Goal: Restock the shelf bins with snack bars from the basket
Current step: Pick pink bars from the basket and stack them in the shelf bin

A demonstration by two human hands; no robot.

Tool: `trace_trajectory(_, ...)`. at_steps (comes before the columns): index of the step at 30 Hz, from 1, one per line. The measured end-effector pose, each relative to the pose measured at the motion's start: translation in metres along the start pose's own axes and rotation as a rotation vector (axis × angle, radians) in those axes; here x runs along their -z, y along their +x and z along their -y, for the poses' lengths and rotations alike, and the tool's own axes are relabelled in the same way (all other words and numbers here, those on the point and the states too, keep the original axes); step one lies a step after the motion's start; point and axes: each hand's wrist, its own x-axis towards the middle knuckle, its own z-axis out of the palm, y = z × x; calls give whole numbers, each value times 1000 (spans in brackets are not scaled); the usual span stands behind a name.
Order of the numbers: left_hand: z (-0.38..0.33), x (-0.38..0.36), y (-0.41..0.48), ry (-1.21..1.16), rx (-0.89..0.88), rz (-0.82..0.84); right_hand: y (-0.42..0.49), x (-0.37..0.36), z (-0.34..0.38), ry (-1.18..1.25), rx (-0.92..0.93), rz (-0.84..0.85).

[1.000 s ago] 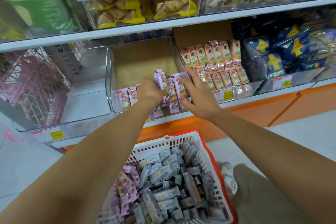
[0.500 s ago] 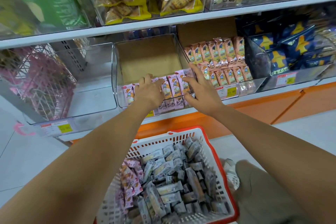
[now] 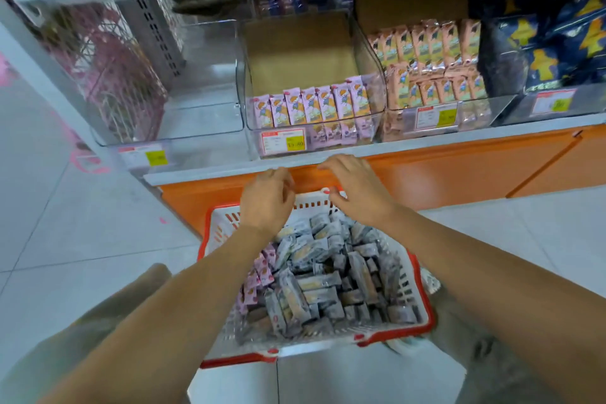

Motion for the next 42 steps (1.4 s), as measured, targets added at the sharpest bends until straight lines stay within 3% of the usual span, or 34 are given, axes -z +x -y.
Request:
trace_trajectory(4,42,-24,-47,65,342,399,-9,-45,8,19,-187,252)
trace_trajectory(10,90,-72,-78,27,556,643,0,-101,11,-26,-257,390)
trace_trajectory(19,122,-121,-80,-171,696,636,6,-145,-1,-110,-334,348)
trace_trajectory(24,132,-137,-69,-280,970,434,7,-147,-7,-136,-289,261)
trace_trajectory(27,145,-146,-59,-323,1063,430,5,-150,-12,-151,-265,239)
trace_trajectory(30,139,-144,-56,-254,1038,462,5,-153,-14,-135,-262,216)
trace_trajectory(36,140,-141,-67,-129,679,333,2,-156,-18,-136,-233,201)
trace_trajectory(42,135,-142,-59,-145,813,432,3,-155,-19,-129,-237,210)
